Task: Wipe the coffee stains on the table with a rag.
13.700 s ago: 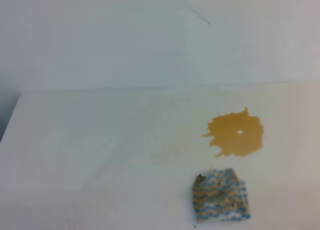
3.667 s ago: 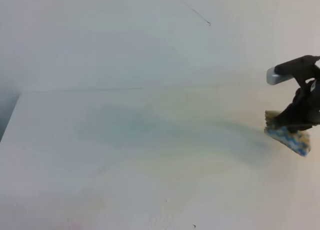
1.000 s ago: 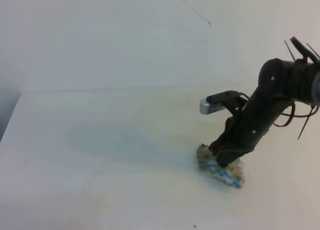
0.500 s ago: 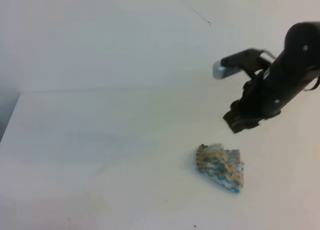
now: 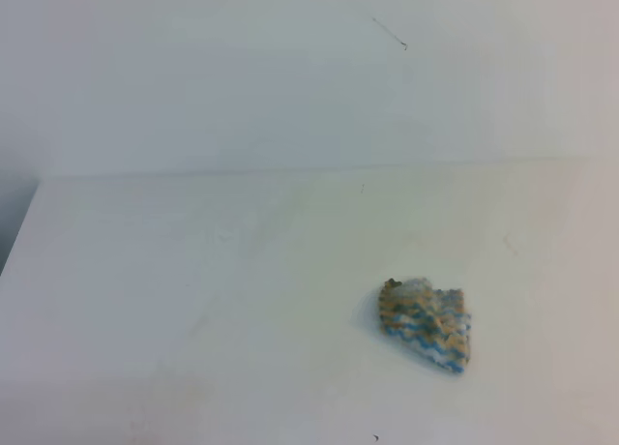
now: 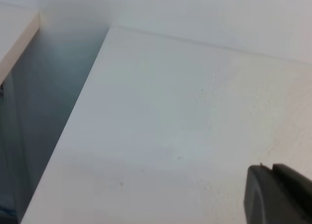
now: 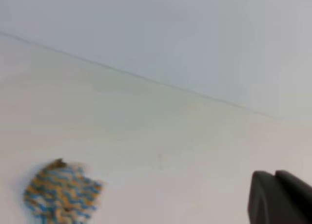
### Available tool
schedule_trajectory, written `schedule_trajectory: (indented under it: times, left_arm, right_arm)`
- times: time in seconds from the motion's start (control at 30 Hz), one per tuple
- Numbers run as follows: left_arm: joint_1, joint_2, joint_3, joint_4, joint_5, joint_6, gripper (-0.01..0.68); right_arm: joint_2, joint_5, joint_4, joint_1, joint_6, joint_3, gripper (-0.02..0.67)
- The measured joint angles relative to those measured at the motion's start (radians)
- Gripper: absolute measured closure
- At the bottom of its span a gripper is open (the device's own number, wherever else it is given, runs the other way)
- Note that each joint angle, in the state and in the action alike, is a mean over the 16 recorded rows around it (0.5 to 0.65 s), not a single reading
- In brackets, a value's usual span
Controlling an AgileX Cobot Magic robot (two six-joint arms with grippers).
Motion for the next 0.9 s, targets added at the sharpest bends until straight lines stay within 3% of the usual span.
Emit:
schedule_trajectory:
  times: [0.23, 0.5, 0.9]
  left_arm:
    - [0.000, 0.000, 0.005, 0.000, 0.000, 0.000, 0.672]
    - [0.000, 0.000, 0.011, 0.000, 0.000, 0.000, 0.672]
    - [0.000, -0.002, 0.014, 0.000, 0.000, 0.000, 0.672]
  right_arm:
    - [-0.281, -0.134, -0.101, 0.000, 0.135, 0.340, 0.647]
    - [-0.466, -0.290, -0.038, 0.000, 0.207, 0.673, 0.648]
    - [-0.507, -0.312, 0.100, 0.000, 0.242, 0.855, 0.649]
